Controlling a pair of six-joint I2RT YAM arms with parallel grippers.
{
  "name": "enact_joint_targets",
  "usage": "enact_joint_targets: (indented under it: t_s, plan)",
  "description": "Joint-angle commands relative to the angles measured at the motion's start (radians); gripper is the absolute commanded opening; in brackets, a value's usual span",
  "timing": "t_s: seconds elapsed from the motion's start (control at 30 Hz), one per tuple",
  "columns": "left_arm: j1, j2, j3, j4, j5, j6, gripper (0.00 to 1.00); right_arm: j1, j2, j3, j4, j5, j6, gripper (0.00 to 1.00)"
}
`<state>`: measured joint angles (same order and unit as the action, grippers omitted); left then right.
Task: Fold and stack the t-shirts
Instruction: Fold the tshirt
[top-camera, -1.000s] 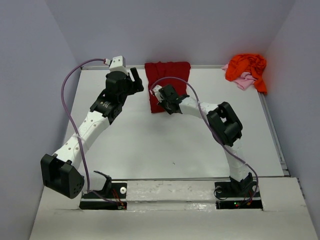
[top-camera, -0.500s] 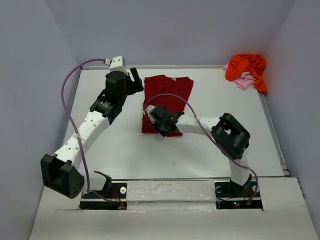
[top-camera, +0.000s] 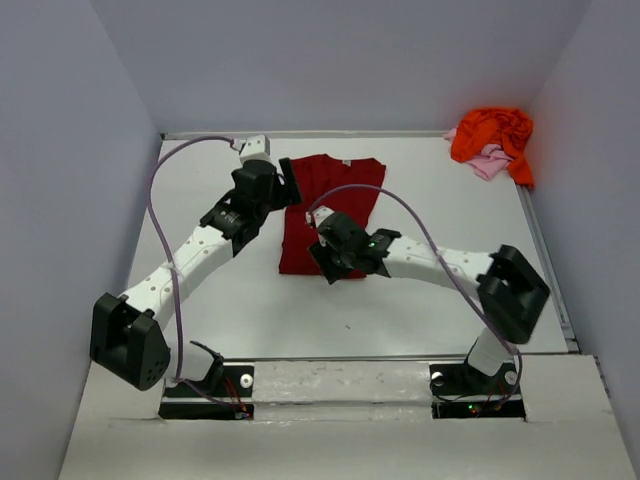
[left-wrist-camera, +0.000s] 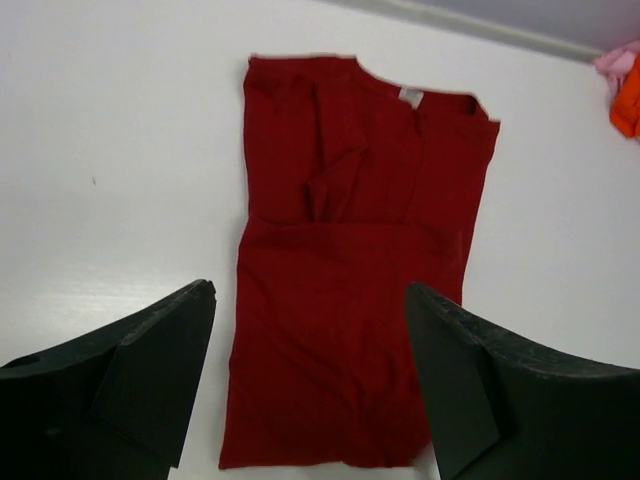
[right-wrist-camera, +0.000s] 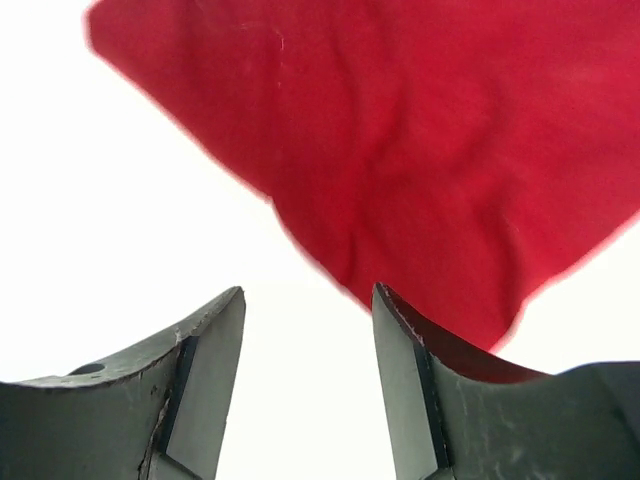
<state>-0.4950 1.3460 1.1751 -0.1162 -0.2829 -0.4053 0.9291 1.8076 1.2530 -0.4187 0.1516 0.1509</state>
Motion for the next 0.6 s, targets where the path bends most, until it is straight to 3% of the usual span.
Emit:
enact_joint_targets:
  t_s: [0.0,0.13,0.3,0.4,0.57]
  plan:
    - [-0.008,-0.063,-0.179,0.035,0.072,-0.141,0.88,-0.006,-0.275,-0.124,0.037,0.029,0.101,0.59]
    - [-0.01,-0.155,-0.464,0.142,0.158,-0.257,0.88,-0.006,-0.476,-0.303,0.116,0.06,0.203,0.59]
    - [-0.04,-0.189,-0.609,0.217,0.159,-0.326,0.88,-0.006,-0.59,-0.484,0.239,0.15,0.288,0.59]
    - [-0.056,-0.176,-0.652,0.246,0.149,-0.333,0.87,-0.006,-0.574,-0.561,0.314,0.178,0.334,0.58]
    - [-0.066,-0.142,-0.681,0.274,0.129,-0.325,0.87,-0.006,-0.415,-0.572,0.356,0.22,0.407,0.57]
